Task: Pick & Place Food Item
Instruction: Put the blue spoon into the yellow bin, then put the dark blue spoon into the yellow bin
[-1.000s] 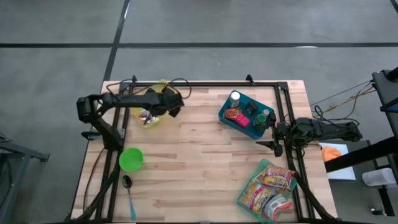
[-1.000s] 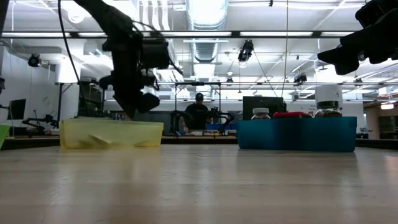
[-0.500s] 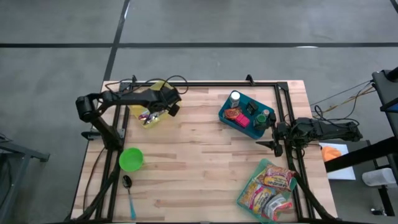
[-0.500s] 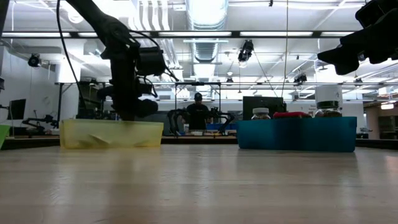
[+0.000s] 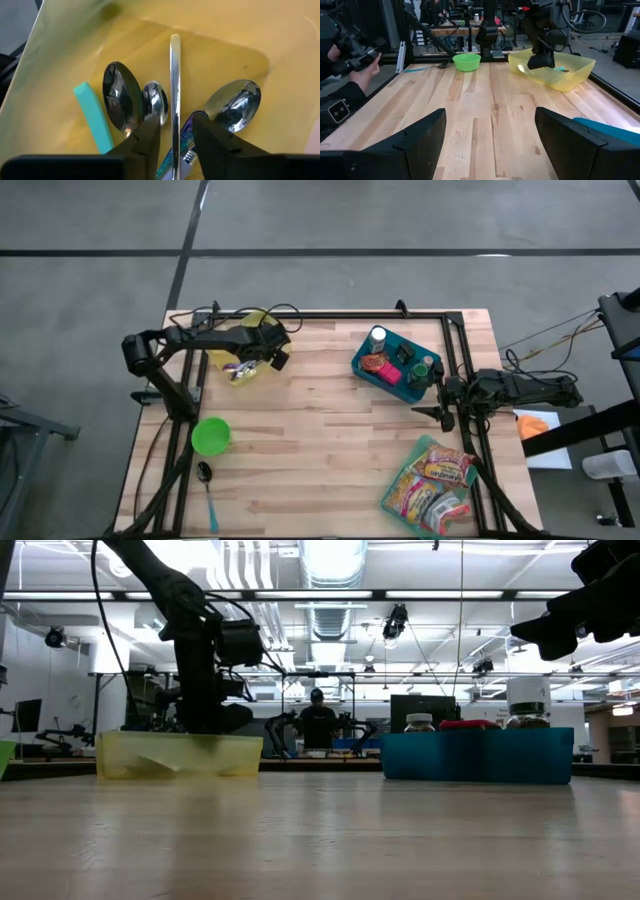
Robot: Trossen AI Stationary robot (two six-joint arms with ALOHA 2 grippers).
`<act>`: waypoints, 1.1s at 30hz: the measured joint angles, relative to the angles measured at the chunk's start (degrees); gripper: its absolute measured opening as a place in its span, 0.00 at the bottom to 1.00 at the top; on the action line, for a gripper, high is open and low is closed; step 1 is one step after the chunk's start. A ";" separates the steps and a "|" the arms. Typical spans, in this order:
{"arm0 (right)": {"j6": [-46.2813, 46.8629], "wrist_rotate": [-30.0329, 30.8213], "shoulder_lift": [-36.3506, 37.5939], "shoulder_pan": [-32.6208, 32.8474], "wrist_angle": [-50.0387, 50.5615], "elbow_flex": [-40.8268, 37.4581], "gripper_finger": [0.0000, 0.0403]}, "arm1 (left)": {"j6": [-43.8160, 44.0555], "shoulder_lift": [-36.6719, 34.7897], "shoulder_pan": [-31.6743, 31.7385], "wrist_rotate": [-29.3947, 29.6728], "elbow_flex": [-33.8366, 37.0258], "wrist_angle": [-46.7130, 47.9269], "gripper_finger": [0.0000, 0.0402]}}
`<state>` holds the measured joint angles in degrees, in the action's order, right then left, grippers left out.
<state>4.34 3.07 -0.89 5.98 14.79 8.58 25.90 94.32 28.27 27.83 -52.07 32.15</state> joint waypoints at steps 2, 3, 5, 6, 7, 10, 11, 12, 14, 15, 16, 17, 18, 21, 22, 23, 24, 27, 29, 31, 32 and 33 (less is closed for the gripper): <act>0.09 0.00 0.00 0.00 0.00 0.00 0.75 | -0.01 -0.01 0.00 -0.03 -0.02 -0.01 0.32; 0.09 0.00 0.00 0.02 0.00 0.00 0.75 | -0.03 -0.08 0.00 -0.02 -0.02 0.00 0.35; 0.00 0.00 0.00 0.00 0.00 0.00 0.75 | -0.04 -0.37 0.00 -0.02 -0.09 0.44 0.39; 0.02 0.00 0.00 0.00 0.00 0.00 0.75 | -0.25 -0.63 -0.01 -0.02 -0.27 1.02 0.40; 0.08 0.00 0.00 0.00 0.00 0.00 0.75 | -0.51 -1.18 -0.04 -0.01 -0.54 1.71 0.41; 0.00 0.00 0.00 0.00 -0.01 0.00 0.75 | -0.62 -3.97 -0.17 0.24 -1.67 4.15 0.43; 0.01 0.00 0.00 0.02 0.00 0.00 0.75 | -0.60 -5.25 -0.29 0.36 -1.92 4.98 0.43; 0.09 -0.01 0.00 0.00 -0.02 0.02 0.75 | -0.58 -6.72 -0.47 0.46 -2.03 5.90 0.43; 0.02 -0.02 0.00 0.02 -0.02 0.00 0.75 | -0.25 -10.00 -1.34 0.46 -2.05 7.37 0.43; 0.00 0.00 0.00 0.00 -0.02 0.00 0.75 | 0.42 -11.84 -1.94 0.45 -2.05 8.19 0.43; 0.03 0.00 -0.01 0.02 -0.01 0.00 0.75 | 1.43 -13.58 -2.73 0.45 -2.05 9.59 0.43; 0.08 0.00 -0.02 0.00 -0.02 0.00 0.75 | 2.67 -15.30 -3.65 0.44 -2.05 11.06 0.43; 0.10 -0.01 0.00 0.00 -0.01 0.00 0.75 | 4.15 -16.93 -4.64 0.43 -2.05 12.40 0.43; 0.03 -0.01 -0.02 0.00 -0.01 0.00 0.75 | 8.24 -21.48 -9.01 0.69 -2.05 15.12 0.43; 0.09 -0.02 -0.02 0.02 0.00 0.00 0.75 | 9.50 -22.70 -10.83 1.09 -2.05 16.03 0.43; 0.08 -0.01 -0.02 0.02 -0.01 0.00 0.75 | 11.15 -23.65 -12.86 1.61 -2.05 16.91 0.43; 0.00 0.00 -0.02 0.00 0.00 0.00 0.75 | 12.96 -24.26 -14.92 2.47 -2.05 17.89 0.43; 0.09 -0.02 -0.02 0.00 0.00 0.00 0.75 | 20.43 -24.92 -21.38 5.37 -2.27 22.47 0.43; 0.01 0.00 -0.02 0.00 -0.02 0.00 0.75 | 26.55 -24.33 -25.14 5.84 -2.81 26.56 0.43; 0.02 -0.01 -0.02 0.01 0.00 0.00 0.75 | 33.64 -23.26 -28.58 5.07 -3.69 31.10 0.43; 0.09 0.00 -0.02 0.02 -0.01 0.00 0.75 | 37.33 -22.61 -30.23 4.27 -4.32 33.60 0.43; 0.10 0.00 -0.02 0.00 -0.01 0.00 0.75 | 40.85 -22.00 -31.85 3.64 -5.02 36.01 0.43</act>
<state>4.44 3.07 -0.91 5.98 14.78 8.58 66.75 72.32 -3.58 31.48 -57.09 68.15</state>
